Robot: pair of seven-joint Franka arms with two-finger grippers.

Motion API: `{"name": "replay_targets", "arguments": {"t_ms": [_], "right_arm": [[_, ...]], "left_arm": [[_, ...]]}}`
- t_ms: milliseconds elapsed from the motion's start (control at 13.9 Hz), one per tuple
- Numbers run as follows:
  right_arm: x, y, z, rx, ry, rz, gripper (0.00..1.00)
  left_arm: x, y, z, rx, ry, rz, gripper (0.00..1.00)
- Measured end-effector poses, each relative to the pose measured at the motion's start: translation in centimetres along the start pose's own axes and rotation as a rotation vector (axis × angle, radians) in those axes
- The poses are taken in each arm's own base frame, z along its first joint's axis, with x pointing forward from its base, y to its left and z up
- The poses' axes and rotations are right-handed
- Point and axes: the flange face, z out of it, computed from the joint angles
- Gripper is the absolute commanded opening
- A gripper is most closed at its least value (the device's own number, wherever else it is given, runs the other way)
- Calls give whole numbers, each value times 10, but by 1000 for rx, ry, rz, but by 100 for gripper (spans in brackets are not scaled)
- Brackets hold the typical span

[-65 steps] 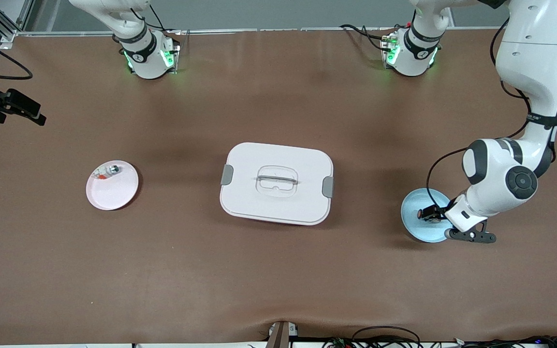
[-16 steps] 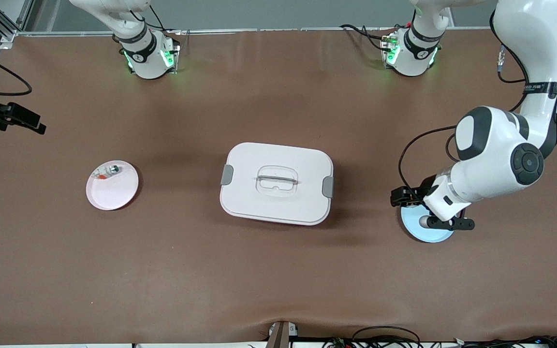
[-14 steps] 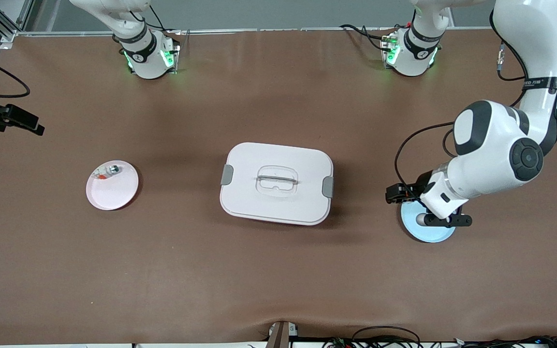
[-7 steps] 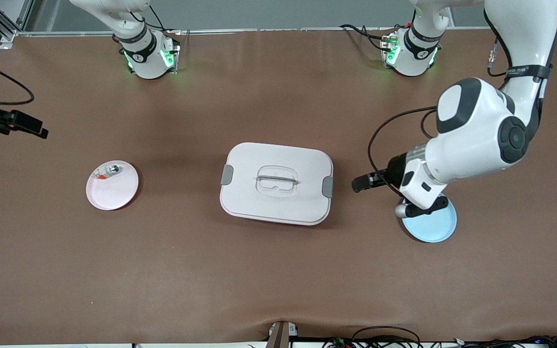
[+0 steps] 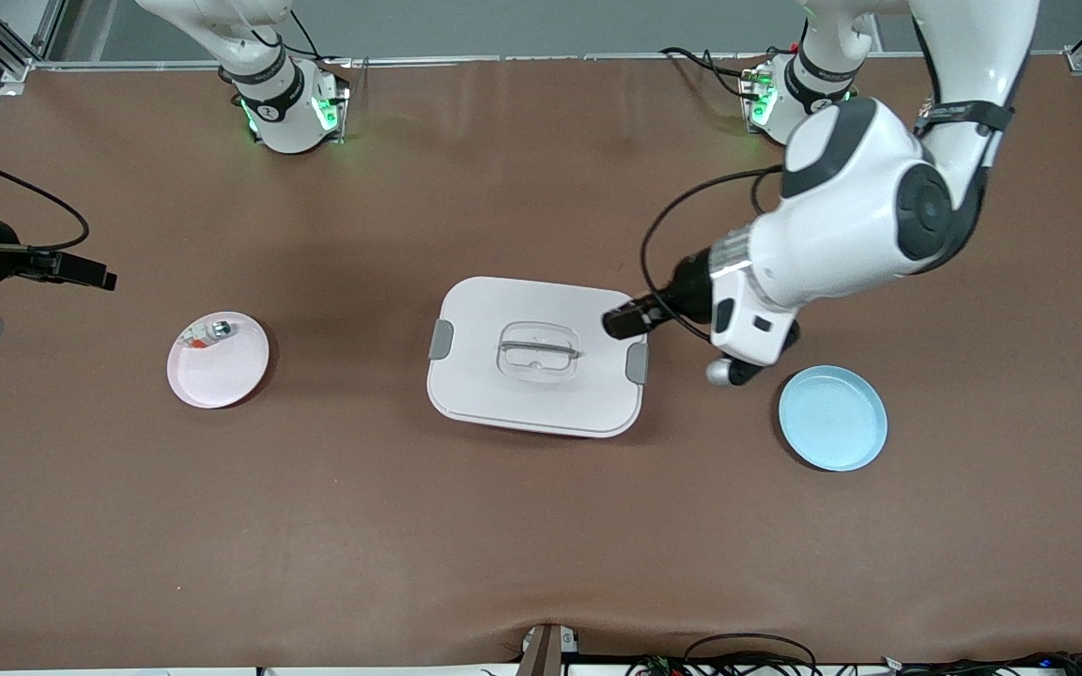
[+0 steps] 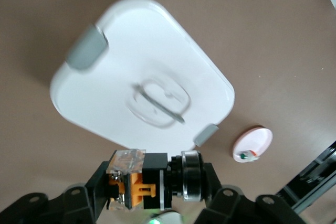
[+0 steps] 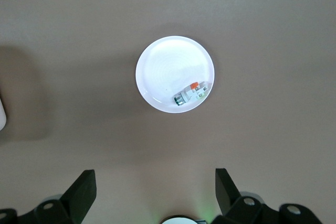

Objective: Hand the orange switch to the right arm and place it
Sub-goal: 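Lift the switch with the left gripper and carry it over the box, then hold the switch with the left gripper while the right gripper reaches it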

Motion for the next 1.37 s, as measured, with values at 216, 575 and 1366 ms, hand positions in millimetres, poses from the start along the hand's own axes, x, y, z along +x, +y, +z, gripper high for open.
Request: {"name": "replay_targets", "arguments": {"t_ms": [216,575,1366], "right_arm": [[-3,-31,1,109,-16,-35,100],[-10,-91,-3,359,-6,-78,100],[-75,-234,1,726,172,-26,100]], "left_arm": [[-33,30,15,-77,-3,-153,1],[-79,65,42,-238,-23,-361,1],[-109,77,91,-263,-106,-723,1]]}}
